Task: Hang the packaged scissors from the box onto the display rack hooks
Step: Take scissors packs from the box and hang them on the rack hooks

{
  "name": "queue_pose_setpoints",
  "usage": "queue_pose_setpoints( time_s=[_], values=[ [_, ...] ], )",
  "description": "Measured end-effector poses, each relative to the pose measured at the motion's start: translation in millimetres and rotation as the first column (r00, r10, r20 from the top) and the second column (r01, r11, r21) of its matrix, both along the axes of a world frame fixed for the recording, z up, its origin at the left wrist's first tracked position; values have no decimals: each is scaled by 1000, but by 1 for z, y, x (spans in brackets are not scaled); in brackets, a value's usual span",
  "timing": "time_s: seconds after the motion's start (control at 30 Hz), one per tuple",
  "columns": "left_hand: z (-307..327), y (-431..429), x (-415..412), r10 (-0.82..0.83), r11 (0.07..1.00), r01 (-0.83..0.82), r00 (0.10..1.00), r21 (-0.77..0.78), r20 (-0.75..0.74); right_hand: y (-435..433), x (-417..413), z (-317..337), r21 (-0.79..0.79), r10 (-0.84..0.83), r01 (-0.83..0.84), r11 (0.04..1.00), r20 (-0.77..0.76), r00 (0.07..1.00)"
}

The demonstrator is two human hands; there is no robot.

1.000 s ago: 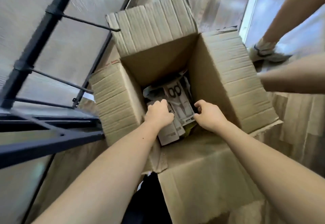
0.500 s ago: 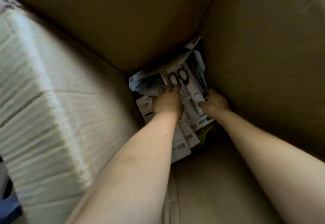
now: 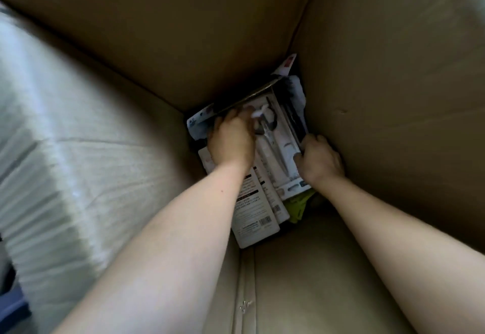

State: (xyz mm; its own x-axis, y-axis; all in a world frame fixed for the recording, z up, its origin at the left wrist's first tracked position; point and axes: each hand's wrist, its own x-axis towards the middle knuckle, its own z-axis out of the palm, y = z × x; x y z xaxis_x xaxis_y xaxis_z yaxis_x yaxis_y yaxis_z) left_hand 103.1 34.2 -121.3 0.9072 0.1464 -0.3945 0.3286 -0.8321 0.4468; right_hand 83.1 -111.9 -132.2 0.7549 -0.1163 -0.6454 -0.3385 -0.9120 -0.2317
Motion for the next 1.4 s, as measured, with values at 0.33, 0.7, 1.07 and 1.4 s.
queue_pose_setpoints(
  time_s=[0.33,0.7,1.07,1.4],
  values=[
    [181,-19,-32,339,872,-210,911,-443,235,2,-33,182,386,-251,203,900,79,965],
    [480,-1,-86,546,658,-39,712,-752,441,1,-89,476,754,-539,227,616,194,819],
    [760,42,-201,401,620,459,511,-636,760,43,-152,738,941,-406,-45,335,187,894],
    [867,98,-325,781,-184,300,623,-936,46,109,-254,857,991,-493,-136,-14,112,863]
  ],
)
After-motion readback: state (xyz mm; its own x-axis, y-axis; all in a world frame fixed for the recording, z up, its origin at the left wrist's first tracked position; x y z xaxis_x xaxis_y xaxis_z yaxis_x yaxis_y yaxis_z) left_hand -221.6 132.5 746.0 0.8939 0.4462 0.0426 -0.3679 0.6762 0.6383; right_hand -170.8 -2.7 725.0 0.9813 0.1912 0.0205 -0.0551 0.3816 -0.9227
